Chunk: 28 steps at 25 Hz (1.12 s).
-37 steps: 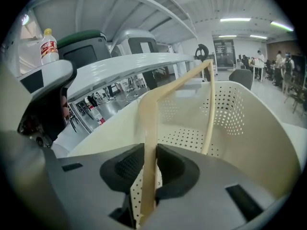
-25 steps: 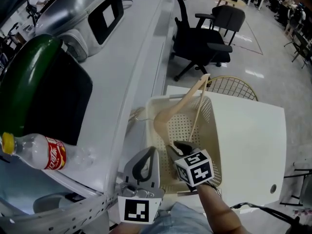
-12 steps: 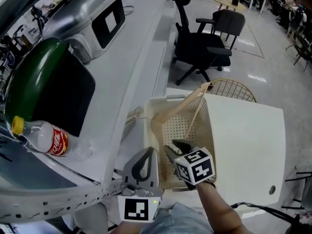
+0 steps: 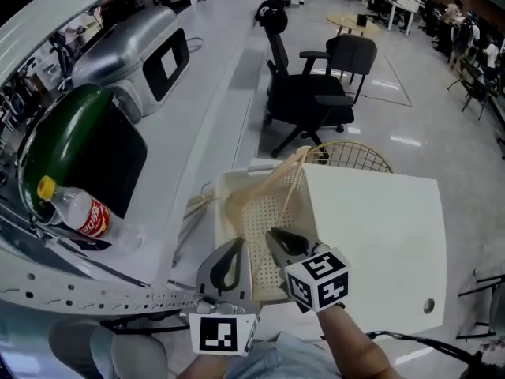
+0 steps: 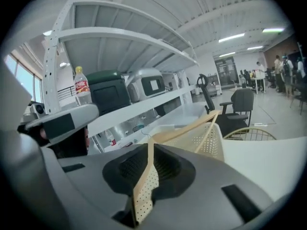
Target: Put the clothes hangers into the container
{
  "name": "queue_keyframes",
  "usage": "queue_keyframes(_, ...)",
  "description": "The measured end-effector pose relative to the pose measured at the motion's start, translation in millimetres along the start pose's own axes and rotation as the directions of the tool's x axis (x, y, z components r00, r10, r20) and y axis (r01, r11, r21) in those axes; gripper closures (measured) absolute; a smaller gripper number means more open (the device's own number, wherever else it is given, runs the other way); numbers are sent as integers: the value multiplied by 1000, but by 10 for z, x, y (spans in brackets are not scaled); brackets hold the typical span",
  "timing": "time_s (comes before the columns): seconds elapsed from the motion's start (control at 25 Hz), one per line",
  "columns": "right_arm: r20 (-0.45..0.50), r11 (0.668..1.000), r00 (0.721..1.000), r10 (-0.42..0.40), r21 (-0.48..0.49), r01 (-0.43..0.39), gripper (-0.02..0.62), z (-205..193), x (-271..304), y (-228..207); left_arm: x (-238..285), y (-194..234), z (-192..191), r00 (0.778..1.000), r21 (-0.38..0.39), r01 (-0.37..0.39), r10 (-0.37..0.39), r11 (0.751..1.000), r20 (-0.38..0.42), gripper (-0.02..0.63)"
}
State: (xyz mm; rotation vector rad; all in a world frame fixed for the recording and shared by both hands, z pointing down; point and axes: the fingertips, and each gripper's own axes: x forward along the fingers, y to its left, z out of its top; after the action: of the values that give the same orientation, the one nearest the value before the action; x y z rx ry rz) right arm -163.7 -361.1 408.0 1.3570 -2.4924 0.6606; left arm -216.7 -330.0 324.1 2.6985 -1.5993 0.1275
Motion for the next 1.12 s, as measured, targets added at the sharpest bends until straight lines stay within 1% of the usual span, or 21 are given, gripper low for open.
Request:
queue_keyframes(0.12,73,1000,997,-3,-28,5,560,169,-288,20,-24,-202,125,1000,-7,17,-17,1000,19,594)
queue_keyframes(0.32,163,994,986,-43,-95,59,577,293,-693,38,-83,-414,284,998,8,22,-22,1000,51,594)
queue_keyframes(0.44,228,986,972,-55,-139,88,581,412,-884,42,-80,-449,408,996,15,12,-14,1000,87,594)
queue_keyframes(0.6,294,971,953,-72,-198,135,583,507,-1109,26,-129,-392,455,995,29,-25,22,999,95,594)
queue_keyframes(0.68,312,965,946,-87,-209,158,584,546,-1189,-41,-134,-360,482,994,40,-42,38,998,105,594)
queue_keyframes(0.8,326,963,939,-109,-200,182,584,564,-1274,-154,-156,-338,491,992,56,-60,53,997,114,594)
queue_keyframes(0.92,342,959,931,-131,-194,206,584,581,-1339,-260,-166,-308,493,989,91,-74,61,993,138,594)
queue_keyframes(1.12,362,955,920,-152,-185,230,584,638,-1399,-388,-157,-290,512,987,95,-91,76,991,144,594)
